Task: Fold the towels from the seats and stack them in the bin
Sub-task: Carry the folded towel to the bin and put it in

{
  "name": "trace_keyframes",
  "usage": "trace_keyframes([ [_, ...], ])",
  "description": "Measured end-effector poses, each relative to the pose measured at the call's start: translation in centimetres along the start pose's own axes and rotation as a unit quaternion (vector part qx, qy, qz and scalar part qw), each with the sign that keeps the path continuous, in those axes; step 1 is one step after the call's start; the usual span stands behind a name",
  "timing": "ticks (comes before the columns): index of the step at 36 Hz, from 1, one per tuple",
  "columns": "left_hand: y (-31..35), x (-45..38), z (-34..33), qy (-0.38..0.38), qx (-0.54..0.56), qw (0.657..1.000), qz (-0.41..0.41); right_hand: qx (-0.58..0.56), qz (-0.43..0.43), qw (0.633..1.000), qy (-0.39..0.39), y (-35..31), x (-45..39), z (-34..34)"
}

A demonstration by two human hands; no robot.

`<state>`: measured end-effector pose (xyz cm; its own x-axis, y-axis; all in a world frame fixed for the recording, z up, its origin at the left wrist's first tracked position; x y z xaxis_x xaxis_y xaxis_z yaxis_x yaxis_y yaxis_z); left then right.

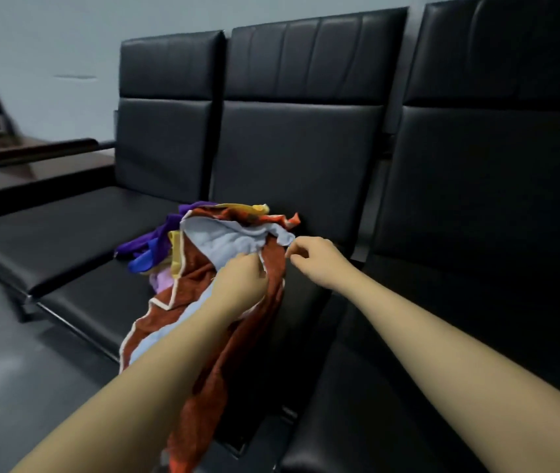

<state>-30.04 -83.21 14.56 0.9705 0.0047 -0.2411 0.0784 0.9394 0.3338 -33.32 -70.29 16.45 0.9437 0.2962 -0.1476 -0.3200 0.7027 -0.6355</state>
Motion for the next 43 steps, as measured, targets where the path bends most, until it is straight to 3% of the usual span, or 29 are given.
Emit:
trace_keyframes([
  [7,-6.3,-0.1,-3.8,-0.071,-0.100,0.990,0.067,0.059,0.002,0.991,-0.124,0.8,-2.1,-8.6],
  [10,-6.7,-0.4,-4.7,-0.074,-0.111,0.989,0.057,0.113,0.005,0.984,-0.141,1.8,-2.1,-10.3],
  [13,-5.9,-0.7,-4.1,-0.049,-0.113,0.992,0.026,0.154,-0.001,0.981,-0.118,2.1,-2.0,-10.6],
  [18,-4.9,-0.5,-2.3,0.017,-0.022,1.000,0.006,0.170,-0.014,0.977,-0.127,2.4,-1.5,-10.8],
  [23,-3.0,-0.3,0.1,0.070,0.064,0.995,-0.043,0.043,-0.025,0.998,-0.045,1.8,-2.0,-8.3],
  [27,-1.3,-0.2,2.5,0.118,0.069,0.988,-0.066,-0.089,-0.024,0.994,-0.053,0.3,-1.6,-7.7],
  [32,-0.5,0.4,4.6,0.153,0.122,0.980,-0.039,-0.180,-0.023,0.983,0.002,-0.9,-0.8,-4.3],
  [35,0.1,0.6,5.0,0.131,0.115,0.985,-0.012,-0.270,-0.018,0.961,0.050,-1.9,-0.2,-1.9],
  [43,3.9,2.0,9.6,0.185,0.041,0.979,-0.068,-0.289,0.000,0.936,0.200,-3.4,1.9,4.2],
])
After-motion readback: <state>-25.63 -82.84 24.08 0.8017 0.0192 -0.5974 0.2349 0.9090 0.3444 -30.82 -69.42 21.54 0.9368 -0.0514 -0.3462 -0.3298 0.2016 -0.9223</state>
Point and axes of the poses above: each hand's wrist, its own x-axis away from the middle knuckle, its own z-axis out of the back of the hand, y = z × x, the point moved 10 cm from there along -x, towards the middle knuckle, and after that the axes turned 6 degrees about -z, right-handed, at the moved point
